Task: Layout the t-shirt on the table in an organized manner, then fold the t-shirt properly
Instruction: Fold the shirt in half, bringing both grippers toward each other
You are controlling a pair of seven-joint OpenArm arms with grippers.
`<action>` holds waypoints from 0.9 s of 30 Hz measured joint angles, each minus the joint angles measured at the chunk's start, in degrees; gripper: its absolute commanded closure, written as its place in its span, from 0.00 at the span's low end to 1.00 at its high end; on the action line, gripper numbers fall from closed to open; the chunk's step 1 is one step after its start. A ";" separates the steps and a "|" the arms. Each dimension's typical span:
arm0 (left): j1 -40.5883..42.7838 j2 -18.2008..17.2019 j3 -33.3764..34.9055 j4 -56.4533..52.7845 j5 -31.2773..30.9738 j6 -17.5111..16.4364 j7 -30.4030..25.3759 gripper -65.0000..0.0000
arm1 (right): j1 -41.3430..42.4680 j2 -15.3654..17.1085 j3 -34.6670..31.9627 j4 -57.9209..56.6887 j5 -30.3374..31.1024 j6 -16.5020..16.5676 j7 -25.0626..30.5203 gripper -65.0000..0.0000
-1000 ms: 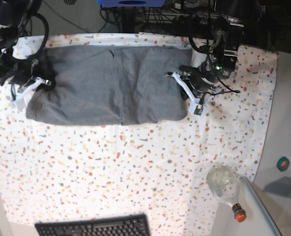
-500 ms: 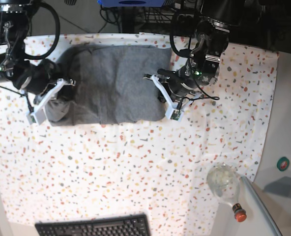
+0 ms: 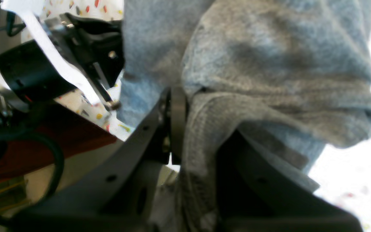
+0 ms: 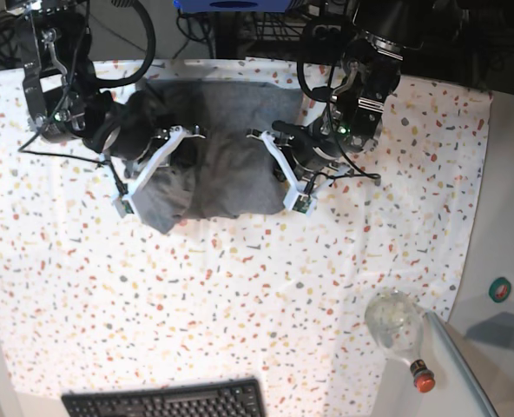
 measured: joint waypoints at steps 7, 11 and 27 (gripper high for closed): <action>0.96 0.00 0.00 0.02 0.07 0.00 -0.02 1.00 | 1.38 0.28 -7.41 -0.02 0.04 -5.77 1.73 1.00; 0.85 0.00 0.00 0.02 0.07 0.00 0.00 1.00 | 3.10 0.33 -9.49 -0.11 -0.13 -8.11 1.97 1.00; 1.40 -0.55 -1.70 0.44 -0.04 -0.09 0.70 1.00 | 4.39 0.11 -9.94 -6.25 0.26 -8.31 6.95 0.60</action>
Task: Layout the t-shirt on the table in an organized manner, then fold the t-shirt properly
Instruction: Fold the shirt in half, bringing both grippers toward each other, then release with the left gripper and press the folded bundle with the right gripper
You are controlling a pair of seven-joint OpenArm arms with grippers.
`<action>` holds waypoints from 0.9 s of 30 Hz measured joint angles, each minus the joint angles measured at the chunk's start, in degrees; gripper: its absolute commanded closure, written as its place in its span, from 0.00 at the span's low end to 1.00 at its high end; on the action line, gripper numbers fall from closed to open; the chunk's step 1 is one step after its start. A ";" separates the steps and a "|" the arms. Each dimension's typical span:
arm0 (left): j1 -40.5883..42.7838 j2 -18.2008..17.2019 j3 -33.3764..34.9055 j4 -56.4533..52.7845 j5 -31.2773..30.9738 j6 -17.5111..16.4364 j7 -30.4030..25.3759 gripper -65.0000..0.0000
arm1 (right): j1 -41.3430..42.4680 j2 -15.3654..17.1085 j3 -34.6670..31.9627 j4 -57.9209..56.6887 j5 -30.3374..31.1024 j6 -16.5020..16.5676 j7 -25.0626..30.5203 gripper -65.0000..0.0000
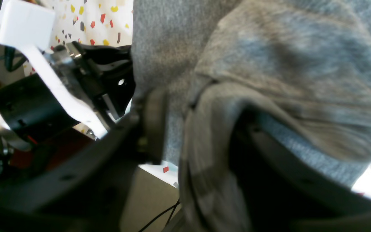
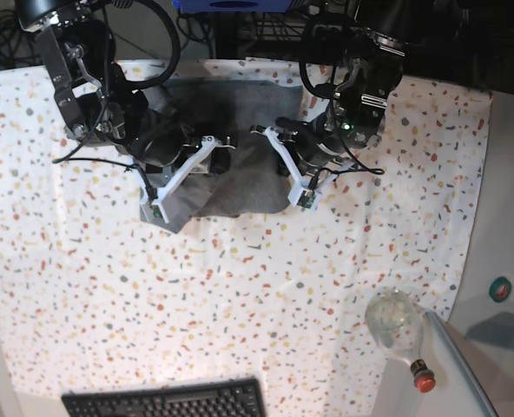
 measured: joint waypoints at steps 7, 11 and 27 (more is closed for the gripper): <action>7.34 -4.79 -6.71 10.88 -0.20 0.11 0.70 1.00 | 0.02 0.02 -0.26 -2.78 0.00 -0.02 -0.04 0.59; 13.33 -8.31 -12.28 16.74 -0.81 -0.22 -0.04 1.00 | 0.07 0.04 -0.26 -2.80 -0.79 -0.02 0.13 0.59; 22.77 -8.66 -49.96 14.91 -6.91 -14.88 2.84 1.00 | 3.26 -3.10 -14.03 -5.14 -13.70 0.02 -0.02 0.60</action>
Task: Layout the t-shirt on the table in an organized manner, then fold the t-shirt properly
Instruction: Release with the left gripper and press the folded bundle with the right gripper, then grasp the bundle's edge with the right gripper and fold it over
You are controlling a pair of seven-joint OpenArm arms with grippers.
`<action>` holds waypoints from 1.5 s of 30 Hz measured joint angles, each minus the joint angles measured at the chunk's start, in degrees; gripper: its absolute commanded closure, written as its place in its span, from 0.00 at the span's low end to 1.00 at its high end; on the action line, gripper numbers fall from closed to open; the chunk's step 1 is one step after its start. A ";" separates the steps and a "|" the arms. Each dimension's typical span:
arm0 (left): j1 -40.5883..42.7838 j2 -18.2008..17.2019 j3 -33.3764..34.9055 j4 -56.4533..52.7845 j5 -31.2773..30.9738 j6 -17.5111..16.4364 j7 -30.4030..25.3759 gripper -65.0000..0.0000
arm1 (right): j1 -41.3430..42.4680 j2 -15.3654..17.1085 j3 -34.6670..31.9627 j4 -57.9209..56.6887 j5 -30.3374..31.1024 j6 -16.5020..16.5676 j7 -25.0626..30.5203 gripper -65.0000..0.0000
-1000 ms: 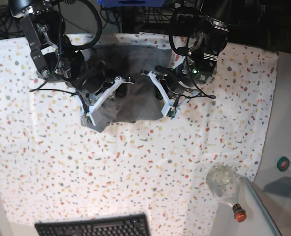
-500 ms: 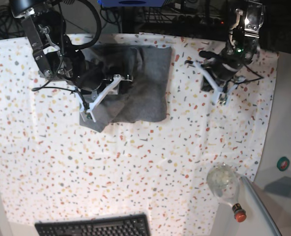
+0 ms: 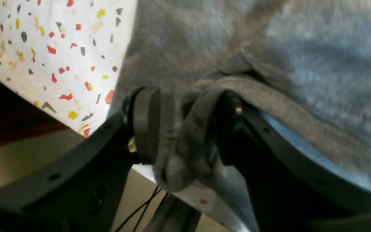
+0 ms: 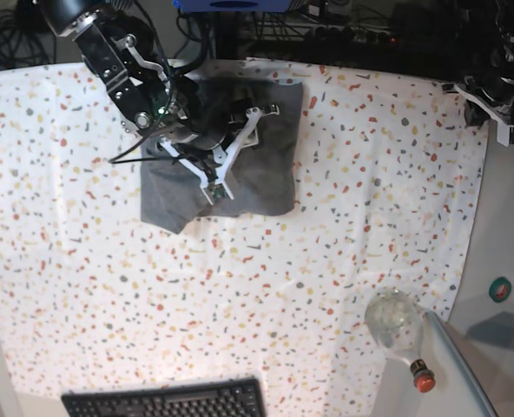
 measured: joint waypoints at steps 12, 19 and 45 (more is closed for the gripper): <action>-2.99 -0.76 -6.60 -5.35 -1.49 0.07 2.43 1.00 | -7.23 6.03 19.30 14.19 0.28 -7.52 1.53 1.00; -2.93 -0.70 -6.32 -5.42 -1.70 -0.07 2.25 1.00 | -5.20 8.37 21.88 -1.81 0.20 -7.02 5.75 1.00; -3.17 -0.74 -2.32 -5.46 -0.96 0.13 2.27 1.00 | 7.96 -0.02 -9.05 -6.64 1.14 -13.38 7.06 1.00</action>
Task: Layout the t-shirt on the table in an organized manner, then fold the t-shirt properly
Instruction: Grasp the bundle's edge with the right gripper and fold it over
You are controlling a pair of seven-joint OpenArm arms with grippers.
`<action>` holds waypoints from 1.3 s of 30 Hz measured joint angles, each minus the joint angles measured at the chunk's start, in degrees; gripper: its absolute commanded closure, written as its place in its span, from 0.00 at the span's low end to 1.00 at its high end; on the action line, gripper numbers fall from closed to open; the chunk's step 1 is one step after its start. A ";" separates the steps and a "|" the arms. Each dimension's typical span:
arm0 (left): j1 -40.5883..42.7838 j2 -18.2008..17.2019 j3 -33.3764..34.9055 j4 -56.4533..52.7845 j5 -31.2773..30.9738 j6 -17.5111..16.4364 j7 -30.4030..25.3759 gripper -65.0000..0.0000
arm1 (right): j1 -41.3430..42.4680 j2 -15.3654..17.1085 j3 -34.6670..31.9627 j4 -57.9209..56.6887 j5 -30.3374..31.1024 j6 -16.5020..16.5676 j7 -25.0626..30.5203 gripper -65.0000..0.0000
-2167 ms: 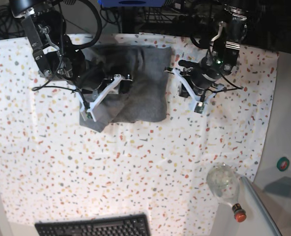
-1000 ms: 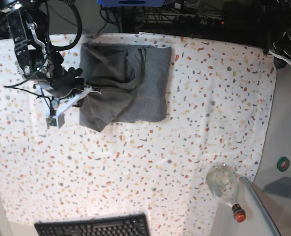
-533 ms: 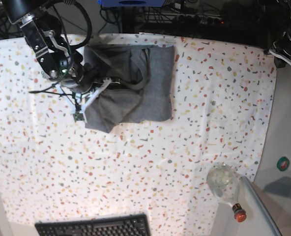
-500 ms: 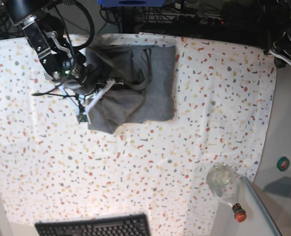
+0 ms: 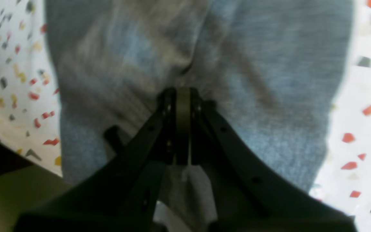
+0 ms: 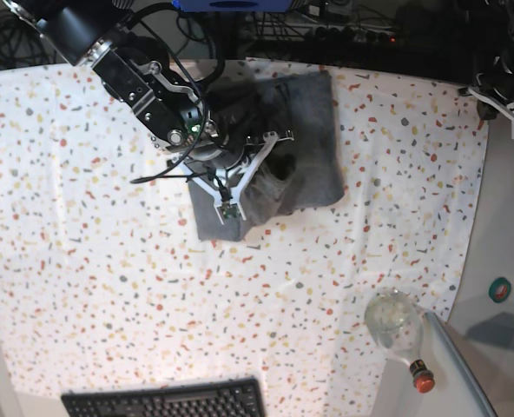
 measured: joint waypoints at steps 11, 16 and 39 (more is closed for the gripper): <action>-1.68 1.86 4.44 0.15 0.13 -0.04 -0.02 1.00 | 8.13 -6.91 -1.64 -10.43 -0.20 2.40 0.07 1.00; -1.66 1.42 -0.74 -0.09 0.37 0.26 0.02 1.00 | 10.60 -12.61 -1.70 -14.14 -0.20 2.75 0.31 1.00; -2.10 -5.97 -14.47 -9.18 -0.02 -6.47 0.04 1.00 | 11.34 -7.98 -19.56 -11.23 0.46 -2.95 -2.16 1.00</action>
